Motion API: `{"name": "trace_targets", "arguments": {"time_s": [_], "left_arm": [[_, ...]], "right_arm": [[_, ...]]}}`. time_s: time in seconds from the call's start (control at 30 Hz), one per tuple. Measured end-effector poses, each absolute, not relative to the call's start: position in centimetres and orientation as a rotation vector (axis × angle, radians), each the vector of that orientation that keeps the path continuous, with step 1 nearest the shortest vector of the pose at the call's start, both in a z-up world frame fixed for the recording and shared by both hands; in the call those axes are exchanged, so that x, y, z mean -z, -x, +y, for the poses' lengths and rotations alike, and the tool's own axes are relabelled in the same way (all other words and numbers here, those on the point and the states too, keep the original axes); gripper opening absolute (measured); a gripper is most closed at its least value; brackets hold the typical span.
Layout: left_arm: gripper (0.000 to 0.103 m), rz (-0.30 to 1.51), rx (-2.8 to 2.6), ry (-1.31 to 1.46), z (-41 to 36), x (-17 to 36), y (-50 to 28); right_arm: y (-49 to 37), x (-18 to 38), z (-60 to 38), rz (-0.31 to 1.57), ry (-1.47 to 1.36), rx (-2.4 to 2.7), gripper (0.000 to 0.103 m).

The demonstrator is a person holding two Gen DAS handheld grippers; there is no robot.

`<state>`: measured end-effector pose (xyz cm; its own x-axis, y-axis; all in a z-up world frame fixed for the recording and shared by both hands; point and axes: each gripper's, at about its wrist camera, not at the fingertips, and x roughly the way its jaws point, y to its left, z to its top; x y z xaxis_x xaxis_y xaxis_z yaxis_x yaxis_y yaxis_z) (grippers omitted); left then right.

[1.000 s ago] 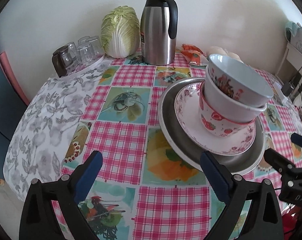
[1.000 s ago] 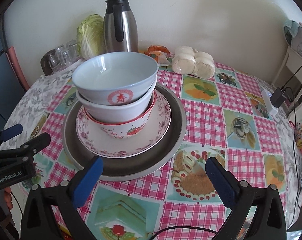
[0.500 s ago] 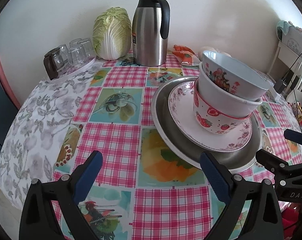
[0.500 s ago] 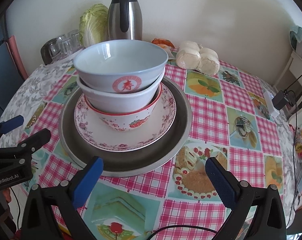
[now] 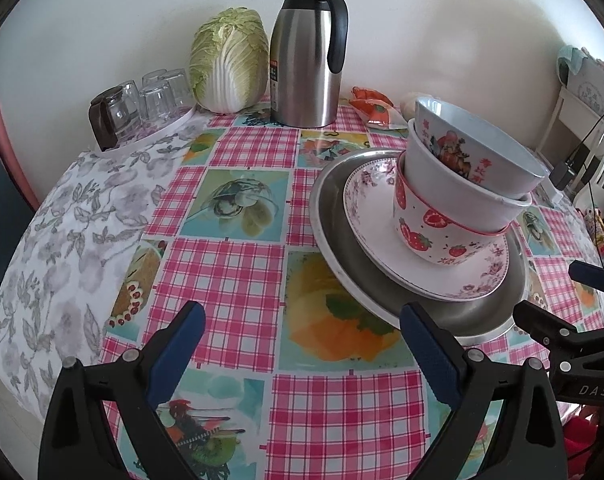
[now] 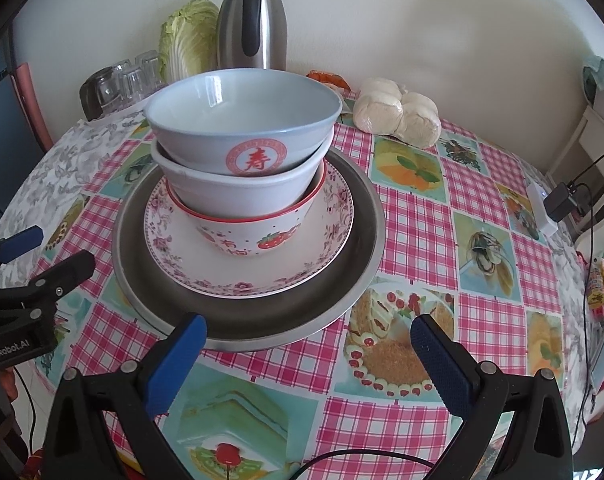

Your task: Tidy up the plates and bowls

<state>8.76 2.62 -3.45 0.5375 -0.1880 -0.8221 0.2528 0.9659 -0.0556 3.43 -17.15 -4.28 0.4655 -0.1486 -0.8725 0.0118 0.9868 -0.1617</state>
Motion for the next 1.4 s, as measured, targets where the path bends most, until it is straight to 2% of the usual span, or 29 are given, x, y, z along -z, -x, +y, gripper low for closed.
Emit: {"name": "trace_targets", "arguments": {"time_s": [0.93,1.4], "left_arm": [[0.098,0.972,0.258,-0.084,2.6,3.6,-8.8],[0.098,0.908,0.24,-0.033,3.8,2.8,-8.3]], "right_arm": [[-3.4,4.4,-17.1,1.091,0.155,0.1,0.103],[-3.5,4.5,-17.1,1.095,0.163,0.102,0.103]]}}
